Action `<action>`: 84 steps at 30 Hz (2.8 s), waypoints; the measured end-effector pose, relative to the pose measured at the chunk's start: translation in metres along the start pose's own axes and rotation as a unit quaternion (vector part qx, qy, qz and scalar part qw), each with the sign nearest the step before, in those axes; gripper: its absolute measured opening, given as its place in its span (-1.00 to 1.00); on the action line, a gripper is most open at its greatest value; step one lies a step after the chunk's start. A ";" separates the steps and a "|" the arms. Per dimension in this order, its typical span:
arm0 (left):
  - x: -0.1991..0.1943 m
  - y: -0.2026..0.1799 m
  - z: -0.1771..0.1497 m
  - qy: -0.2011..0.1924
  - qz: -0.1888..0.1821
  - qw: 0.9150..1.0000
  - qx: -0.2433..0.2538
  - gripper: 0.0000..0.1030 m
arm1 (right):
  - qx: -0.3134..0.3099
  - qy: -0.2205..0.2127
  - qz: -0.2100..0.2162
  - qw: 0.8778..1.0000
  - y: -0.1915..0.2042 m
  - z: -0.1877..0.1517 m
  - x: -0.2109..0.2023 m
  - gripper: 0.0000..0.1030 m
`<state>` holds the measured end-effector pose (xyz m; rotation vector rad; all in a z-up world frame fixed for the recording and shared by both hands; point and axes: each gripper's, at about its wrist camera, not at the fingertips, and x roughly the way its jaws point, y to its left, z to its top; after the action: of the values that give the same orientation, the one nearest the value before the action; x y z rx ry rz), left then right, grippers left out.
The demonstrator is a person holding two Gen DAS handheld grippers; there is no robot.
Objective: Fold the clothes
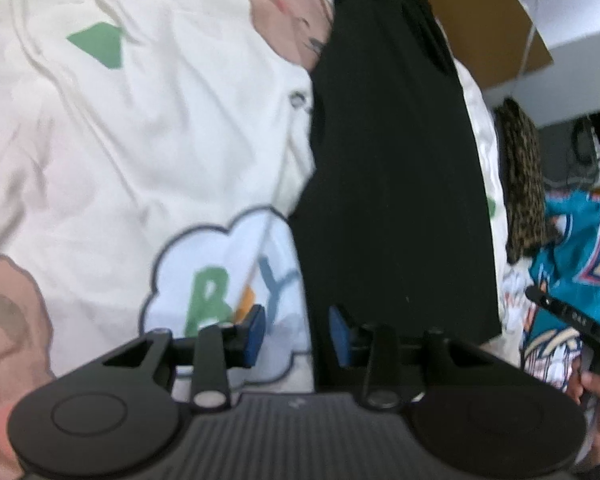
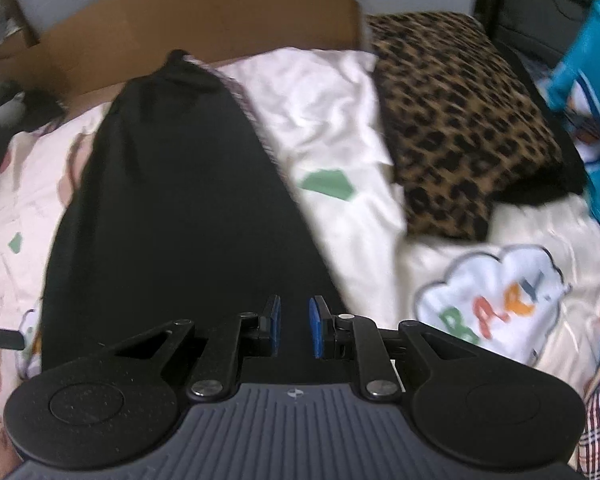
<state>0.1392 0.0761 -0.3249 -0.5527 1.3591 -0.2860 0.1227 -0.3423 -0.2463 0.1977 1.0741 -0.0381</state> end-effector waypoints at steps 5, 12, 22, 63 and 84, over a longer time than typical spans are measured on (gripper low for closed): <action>0.004 0.010 0.008 -0.015 -0.013 1.000 -0.023 -0.28 | -0.055 0.010 0.007 0.998 0.047 0.016 -0.003 -0.61; 0.015 0.023 0.018 -0.018 -0.052 0.996 -0.075 -0.33 | -0.136 0.037 0.033 0.990 0.131 0.020 0.002 -0.45; 0.018 0.029 0.033 -0.038 -0.075 0.991 -0.106 -0.15 | -0.213 0.071 0.070 0.972 0.206 0.006 0.027 -0.38; 0.028 -0.005 0.038 -0.002 -0.223 0.967 -0.124 -0.17 | -0.257 0.045 0.042 0.965 0.272 -0.043 0.069 -0.37; 0.030 -0.012 0.032 -0.033 -0.050 0.996 0.061 -0.09 | -0.221 0.049 0.051 0.973 0.240 -0.034 0.058 -0.86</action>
<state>0.1776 0.0574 -0.3407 -0.5254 1.2427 -0.4257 0.1512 -0.0972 -0.2791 -0.1490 1.1430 0.3042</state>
